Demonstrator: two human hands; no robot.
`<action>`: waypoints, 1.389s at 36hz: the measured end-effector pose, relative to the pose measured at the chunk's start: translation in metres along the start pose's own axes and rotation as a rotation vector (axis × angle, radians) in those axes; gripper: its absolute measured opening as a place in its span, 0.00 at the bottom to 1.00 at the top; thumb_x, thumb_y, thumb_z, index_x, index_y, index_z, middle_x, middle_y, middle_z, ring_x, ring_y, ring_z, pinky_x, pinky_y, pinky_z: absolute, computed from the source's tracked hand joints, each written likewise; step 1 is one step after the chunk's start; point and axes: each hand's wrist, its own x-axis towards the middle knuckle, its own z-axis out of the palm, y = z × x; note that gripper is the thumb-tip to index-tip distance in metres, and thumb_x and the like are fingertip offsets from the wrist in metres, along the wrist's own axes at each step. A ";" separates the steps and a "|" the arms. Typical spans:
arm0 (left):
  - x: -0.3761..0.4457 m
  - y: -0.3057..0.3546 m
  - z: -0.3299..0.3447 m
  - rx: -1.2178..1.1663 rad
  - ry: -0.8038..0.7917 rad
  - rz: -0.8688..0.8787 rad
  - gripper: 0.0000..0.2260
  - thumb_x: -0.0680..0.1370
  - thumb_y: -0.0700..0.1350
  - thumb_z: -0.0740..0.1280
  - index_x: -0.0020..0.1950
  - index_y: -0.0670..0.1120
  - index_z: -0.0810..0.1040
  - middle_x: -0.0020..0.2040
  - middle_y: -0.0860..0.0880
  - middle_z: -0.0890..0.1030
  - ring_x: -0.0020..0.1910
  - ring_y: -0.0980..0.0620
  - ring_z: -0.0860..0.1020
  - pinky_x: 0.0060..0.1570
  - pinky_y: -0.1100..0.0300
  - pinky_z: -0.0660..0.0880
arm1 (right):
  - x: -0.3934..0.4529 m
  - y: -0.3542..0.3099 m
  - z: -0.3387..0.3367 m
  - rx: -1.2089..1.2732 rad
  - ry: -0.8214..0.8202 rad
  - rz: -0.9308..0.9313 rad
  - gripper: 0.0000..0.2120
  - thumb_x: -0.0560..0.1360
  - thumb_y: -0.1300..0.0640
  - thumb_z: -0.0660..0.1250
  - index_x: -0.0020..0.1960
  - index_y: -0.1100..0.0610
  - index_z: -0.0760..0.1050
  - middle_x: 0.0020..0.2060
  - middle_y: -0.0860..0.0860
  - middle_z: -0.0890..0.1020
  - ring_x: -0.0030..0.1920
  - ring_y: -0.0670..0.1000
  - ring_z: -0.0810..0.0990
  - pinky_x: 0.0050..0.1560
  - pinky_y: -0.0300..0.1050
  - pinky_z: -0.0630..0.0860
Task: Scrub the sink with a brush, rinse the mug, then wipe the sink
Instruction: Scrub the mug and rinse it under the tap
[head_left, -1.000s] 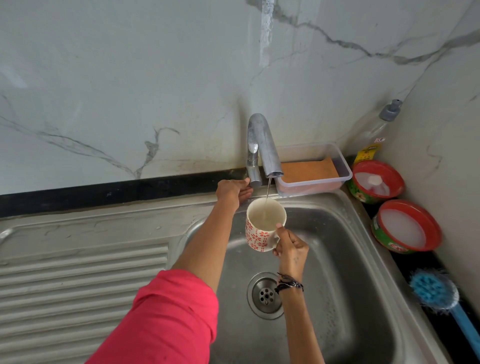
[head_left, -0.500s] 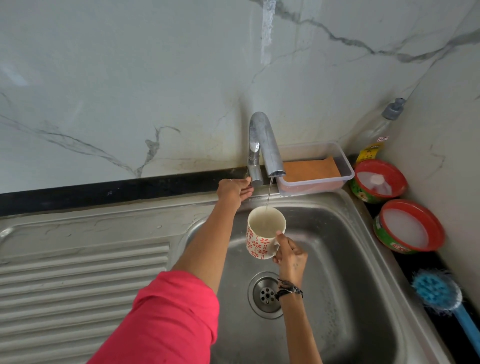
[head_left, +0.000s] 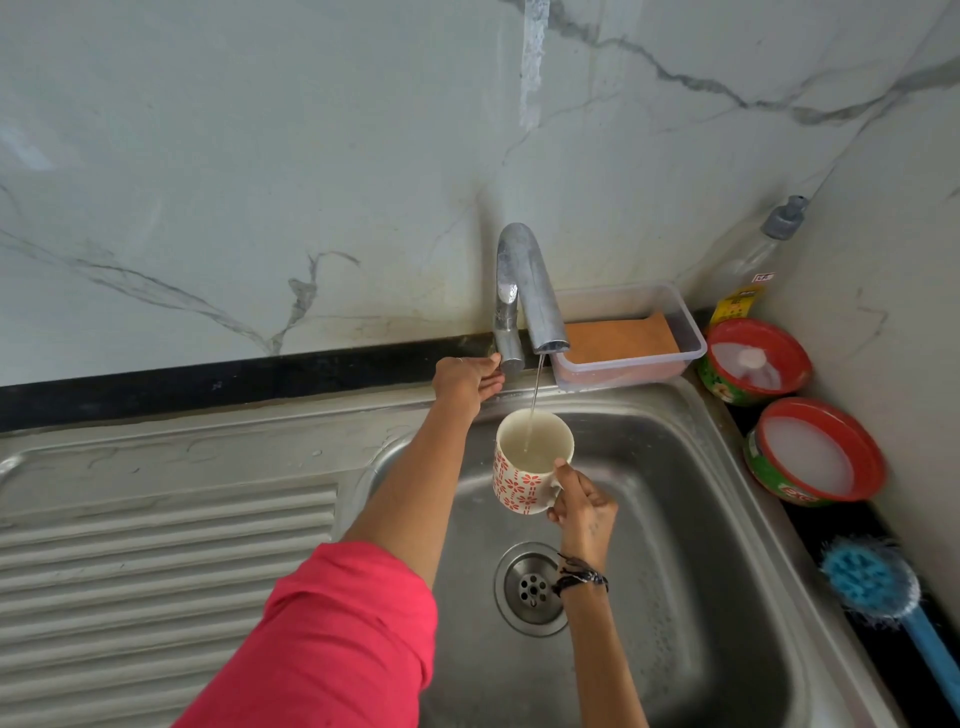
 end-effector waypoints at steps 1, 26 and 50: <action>0.000 0.000 0.000 0.004 0.001 0.004 0.12 0.74 0.35 0.69 0.56 0.32 0.76 0.54 0.36 0.80 0.41 0.48 0.79 0.46 0.59 0.77 | 0.000 -0.001 0.001 0.005 0.003 -0.002 0.21 0.75 0.62 0.66 0.23 0.55 0.71 0.18 0.45 0.62 0.23 0.44 0.61 0.32 0.41 0.61; 0.014 -0.005 0.000 0.048 0.045 0.009 0.06 0.74 0.37 0.70 0.43 0.35 0.77 0.33 0.44 0.79 0.28 0.53 0.78 0.36 0.63 0.79 | -0.001 -0.014 0.011 0.047 0.020 -0.075 0.22 0.75 0.63 0.65 0.22 0.56 0.73 0.19 0.48 0.63 0.25 0.46 0.61 0.33 0.43 0.61; 0.015 -0.006 -0.001 0.047 0.040 0.023 0.06 0.74 0.37 0.70 0.45 0.35 0.77 0.34 0.43 0.79 0.31 0.52 0.79 0.39 0.61 0.79 | -0.001 -0.016 0.009 0.061 0.016 -0.065 0.21 0.74 0.64 0.66 0.23 0.59 0.71 0.18 0.46 0.62 0.22 0.44 0.60 0.31 0.41 0.61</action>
